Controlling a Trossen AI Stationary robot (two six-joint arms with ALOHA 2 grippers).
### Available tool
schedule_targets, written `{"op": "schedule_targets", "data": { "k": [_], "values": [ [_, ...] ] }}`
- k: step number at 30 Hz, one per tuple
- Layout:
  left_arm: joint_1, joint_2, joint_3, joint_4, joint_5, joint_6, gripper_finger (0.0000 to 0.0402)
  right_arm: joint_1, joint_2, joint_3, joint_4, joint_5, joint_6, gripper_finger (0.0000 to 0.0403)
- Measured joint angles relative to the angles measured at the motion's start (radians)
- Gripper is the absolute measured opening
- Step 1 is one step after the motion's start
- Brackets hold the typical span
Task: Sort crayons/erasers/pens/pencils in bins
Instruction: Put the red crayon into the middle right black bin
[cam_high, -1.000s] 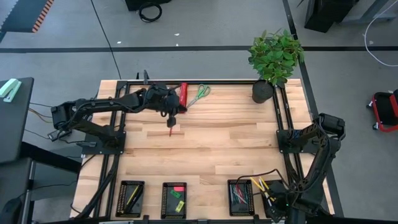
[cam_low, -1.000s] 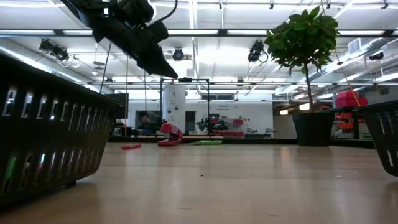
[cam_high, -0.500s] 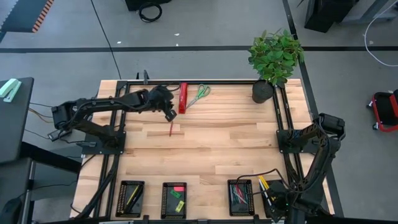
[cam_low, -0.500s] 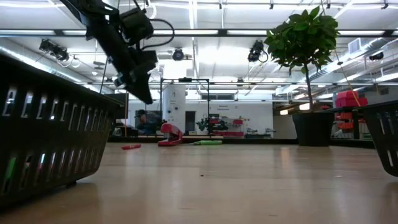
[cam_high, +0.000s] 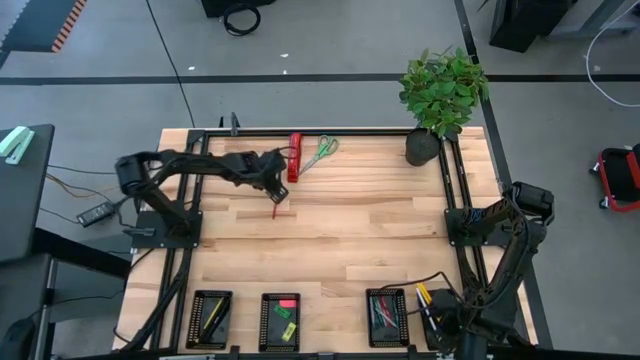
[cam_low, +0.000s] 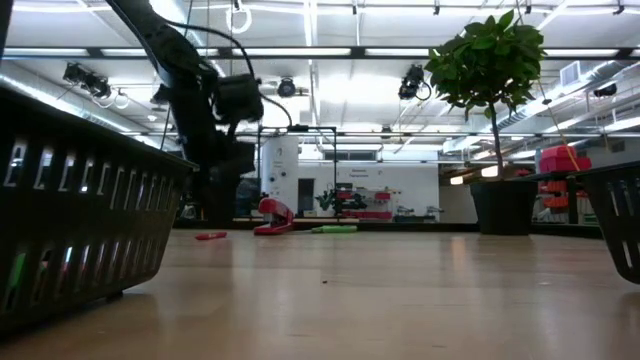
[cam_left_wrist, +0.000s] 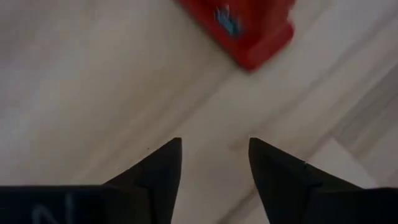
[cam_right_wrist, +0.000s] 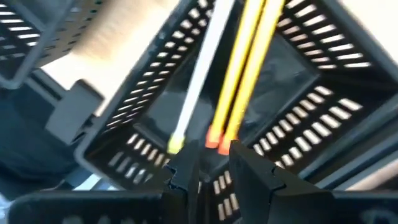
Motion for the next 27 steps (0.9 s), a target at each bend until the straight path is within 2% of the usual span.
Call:
{"op": "schedule_targets", "data": {
  "k": [5,10,17,23,27],
  "values": [
    [-0.011,0.052,0.0,-0.026,0.077,-0.075,0.0202,-0.018,0.0,0.0,-0.055,-0.018,-0.068,0.0094],
    [-0.03,0.055,0.001,-0.027,0.069,-0.121,0.019,-0.037,0.0,0.0,-0.135,-0.037,-0.187,0.0094],
    [-0.039,0.049,0.001,-0.024,0.067,-0.137,0.0183,-0.049,0.0,0.0,-0.335,-0.059,-0.318,0.0094],
    [-0.076,0.009,0.001,0.012,0.068,-0.186,0.0187,-0.049,0.0,0.0,-0.53,-0.058,-0.347,0.0094],
    [-0.122,0.008,0.001,0.01,0.066,-0.207,0.0183,-0.048,0.0,0.0,-0.585,-0.057,-0.347,0.0094]
  ]
}}
